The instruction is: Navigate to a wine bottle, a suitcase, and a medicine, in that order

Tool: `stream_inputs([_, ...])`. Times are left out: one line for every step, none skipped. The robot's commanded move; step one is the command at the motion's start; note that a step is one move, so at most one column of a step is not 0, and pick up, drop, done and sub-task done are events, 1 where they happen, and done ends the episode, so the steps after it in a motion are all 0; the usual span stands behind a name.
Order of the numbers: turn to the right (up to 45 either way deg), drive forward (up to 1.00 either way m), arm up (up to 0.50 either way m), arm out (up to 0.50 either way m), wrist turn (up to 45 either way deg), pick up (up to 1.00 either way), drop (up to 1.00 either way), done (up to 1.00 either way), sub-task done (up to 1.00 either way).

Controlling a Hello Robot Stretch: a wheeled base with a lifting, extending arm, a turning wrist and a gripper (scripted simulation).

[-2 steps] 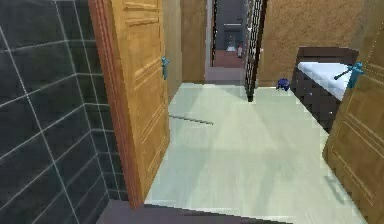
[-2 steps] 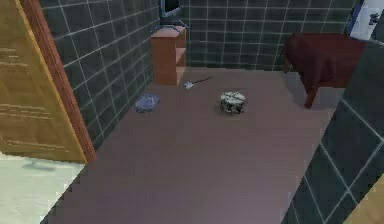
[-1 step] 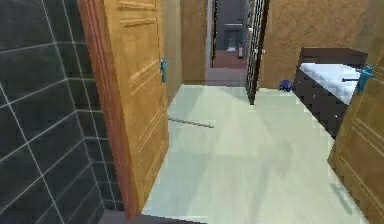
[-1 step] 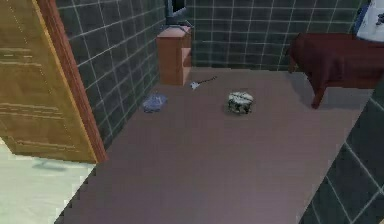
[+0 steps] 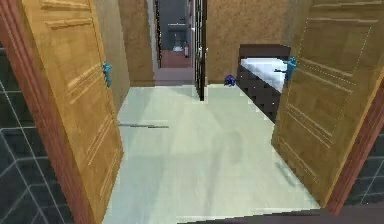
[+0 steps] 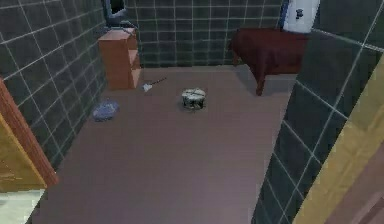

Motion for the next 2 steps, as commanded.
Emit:
stream_inputs([0.0,1.0,0.0,0.0,0.0,0.0,0.0,0.0,0.0])
stream_inputs([3.0,0.0,0.0,0.0,0.0,0.0,0.0,0.0,0.0])
